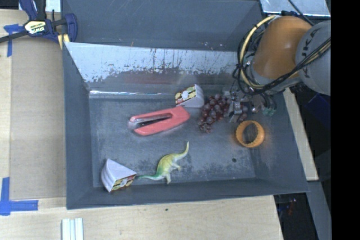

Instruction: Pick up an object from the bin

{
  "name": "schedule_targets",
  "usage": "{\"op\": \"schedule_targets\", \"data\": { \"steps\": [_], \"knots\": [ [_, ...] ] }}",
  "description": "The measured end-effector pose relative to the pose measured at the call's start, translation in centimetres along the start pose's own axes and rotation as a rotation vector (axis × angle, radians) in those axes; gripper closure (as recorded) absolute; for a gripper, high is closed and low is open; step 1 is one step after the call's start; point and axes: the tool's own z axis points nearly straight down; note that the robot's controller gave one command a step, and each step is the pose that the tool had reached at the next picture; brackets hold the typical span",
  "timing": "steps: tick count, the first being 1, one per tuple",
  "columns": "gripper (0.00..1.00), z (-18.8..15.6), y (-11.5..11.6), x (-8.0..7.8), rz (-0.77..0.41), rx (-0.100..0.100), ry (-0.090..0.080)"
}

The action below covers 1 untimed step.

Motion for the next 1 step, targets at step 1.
{"op": "schedule_targets", "data": {
  "steps": [1],
  "knots": [
    [1.0, 0.01, 0.0, 0.0, 0.0, 0.0, 0.0]
  ]
}}
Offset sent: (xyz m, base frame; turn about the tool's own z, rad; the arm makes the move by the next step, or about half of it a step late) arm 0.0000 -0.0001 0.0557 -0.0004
